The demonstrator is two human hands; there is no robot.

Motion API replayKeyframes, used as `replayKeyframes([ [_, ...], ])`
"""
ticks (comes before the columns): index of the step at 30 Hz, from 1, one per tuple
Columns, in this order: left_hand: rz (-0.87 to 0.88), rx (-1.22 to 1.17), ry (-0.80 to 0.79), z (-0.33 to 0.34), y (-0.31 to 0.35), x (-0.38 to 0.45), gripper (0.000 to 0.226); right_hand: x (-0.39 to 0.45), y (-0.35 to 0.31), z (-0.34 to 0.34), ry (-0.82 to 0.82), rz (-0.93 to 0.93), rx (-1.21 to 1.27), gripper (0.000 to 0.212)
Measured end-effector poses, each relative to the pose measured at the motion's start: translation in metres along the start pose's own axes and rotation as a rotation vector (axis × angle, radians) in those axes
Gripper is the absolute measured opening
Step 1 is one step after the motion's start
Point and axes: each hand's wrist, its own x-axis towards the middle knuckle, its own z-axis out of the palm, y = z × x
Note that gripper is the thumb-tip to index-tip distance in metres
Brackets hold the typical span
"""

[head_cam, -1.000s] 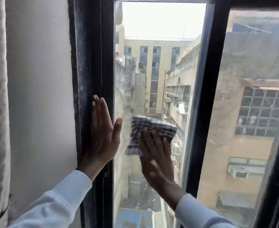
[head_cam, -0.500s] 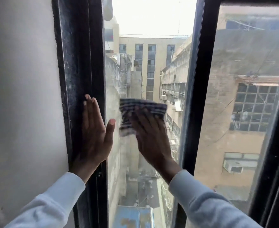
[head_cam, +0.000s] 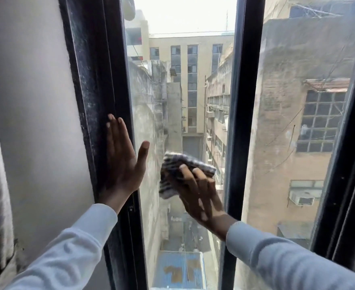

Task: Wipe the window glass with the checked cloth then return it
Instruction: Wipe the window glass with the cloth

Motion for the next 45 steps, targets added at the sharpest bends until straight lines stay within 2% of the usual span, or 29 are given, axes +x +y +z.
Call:
replayKeyframes([
  [2, -0.002, 0.021, 0.011, 0.002, 0.000, 0.000, 0.094, 0.007, 0.005, 0.003, -0.074, -0.287, 0.032, 0.059],
  [3, -0.004, 0.038, 0.024, 0.005, -0.001, 0.000, 0.090, 0.033, 0.015, 0.006, -0.097, -0.367, 0.023, 0.058],
  [4, -0.004, 0.048, 0.039, 0.007, -0.001, -0.001, 0.087, 0.062, 0.026, 0.009, -0.090, -0.344, 0.022, 0.056],
  [7, 0.001, 0.035, 0.075, 0.011, -0.007, -0.001, 0.086, 0.089, 0.043, 0.012, -0.101, 0.092, 0.095, 0.053],
  [8, 0.006, 0.024, 0.075, 0.012, -0.007, 0.000, 0.086, 0.065, 0.038, 0.013, -0.050, 0.222, 0.130, 0.050],
  [9, 0.007, 0.017, 0.075, 0.012, -0.008, 0.000, 0.086, 0.035, 0.026, 0.011, -0.010, 0.260, 0.155, 0.045],
  [11, -0.002, 0.022, 0.076, 0.013, -0.008, 0.001, 0.085, -0.011, 0.002, 0.008, -0.034, -0.008, 0.133, 0.039],
  [13, -0.008, 0.039, 0.087, 0.011, -0.008, 0.001, 0.084, 0.002, 0.013, 0.010, -0.125, -0.335, 0.073, 0.045],
  [14, -0.001, 0.037, 0.094, 0.012, -0.006, 0.001, 0.084, 0.024, 0.027, 0.010, -0.136, -0.348, 0.044, 0.047],
  [16, 0.005, 0.004, 0.125, 0.010, -0.004, 0.000, 0.083, 0.059, 0.049, 0.012, -0.081, -0.038, 0.145, 0.049],
  [18, -0.053, -0.045, 0.176, 0.006, 0.006, 0.001, 0.084, 0.051, 0.046, 0.008, -0.044, 0.263, 0.180, 0.056],
  [20, -0.074, -0.049, 0.229, 0.003, 0.030, 0.005, 0.081, 0.013, 0.026, 0.003, -0.143, 0.158, 0.171, 0.056],
  [22, 0.020, 0.042, 0.215, 0.005, 0.067, 0.010, 0.072, -0.009, 0.026, -0.009, -0.251, 0.002, 0.226, 0.057],
  [23, 0.085, 0.089, 0.180, 0.008, 0.088, 0.013, 0.069, -0.009, 0.035, -0.015, -0.245, 0.031, 0.275, 0.061],
  [25, 0.234, 0.157, 0.101, 0.016, 0.128, 0.022, 0.070, -0.001, 0.071, -0.035, -0.119, 0.248, 0.331, 0.062],
  [27, 0.389, 0.227, 0.032, 0.031, 0.166, 0.028, 0.072, 0.003, 0.124, -0.053, 0.086, 0.437, 0.258, 0.057],
  [28, 0.453, 0.257, -0.002, 0.039, 0.180, 0.029, 0.074, 0.001, 0.155, -0.058, 0.122, 0.505, 0.200, 0.058],
  [30, 0.544, 0.316, -0.072, 0.057, 0.204, 0.028, 0.083, -0.006, 0.214, -0.060, 0.061, 0.630, 0.103, 0.058],
  [32, 0.581, 0.383, -0.137, 0.070, 0.214, 0.025, 0.093, -0.026, 0.244, -0.053, -0.159, 0.760, 0.143, 0.055],
  [33, 0.589, 0.416, -0.155, 0.074, 0.215, 0.023, 0.098, -0.040, 0.242, -0.049, -0.316, 0.765, 0.182, 0.061],
  [35, 0.600, 0.489, -0.156, 0.079, 0.213, 0.023, 0.105, -0.065, 0.226, -0.036, -0.488, 0.473, 0.152, 0.072],
  [37, 0.619, 0.562, -0.141, 0.082, 0.212, 0.024, 0.110, -0.050, 0.236, -0.019, -0.419, 0.083, 0.034, 0.068],
  [38, 0.632, 0.587, -0.141, 0.082, 0.211, 0.025, 0.113, -0.029, 0.250, -0.013, -0.334, 0.010, -0.003, 0.067],
  [39, 0.644, 0.605, -0.148, 0.082, 0.210, 0.026, 0.117, -0.011, 0.269, -0.009, -0.241, 0.046, -0.030, 0.067],
  [41, 0.654, 0.641, -0.172, 0.079, 0.210, 0.027, 0.127, 0.001, 0.286, -0.012, -0.081, 0.446, -0.020, 0.069],
  [42, 0.654, 0.667, -0.180, 0.078, 0.210, 0.027, 0.133, -0.012, 0.275, -0.016, -0.046, 0.655, -0.012, 0.071],
  [43, 0.654, 0.694, -0.188, 0.077, 0.210, 0.026, 0.137, -0.035, 0.255, -0.018, -0.055, 0.769, 0.009, 0.071],
  [44, 0.656, 0.713, -0.199, 0.078, 0.211, 0.026, 0.141, -0.063, 0.227, -0.018, -0.121, 0.742, 0.016, 0.069],
  [45, 0.655, 0.721, -0.210, 0.078, 0.212, 0.026, 0.143, -0.082, 0.204, -0.019, -0.228, 0.583, 0.051, 0.067],
])
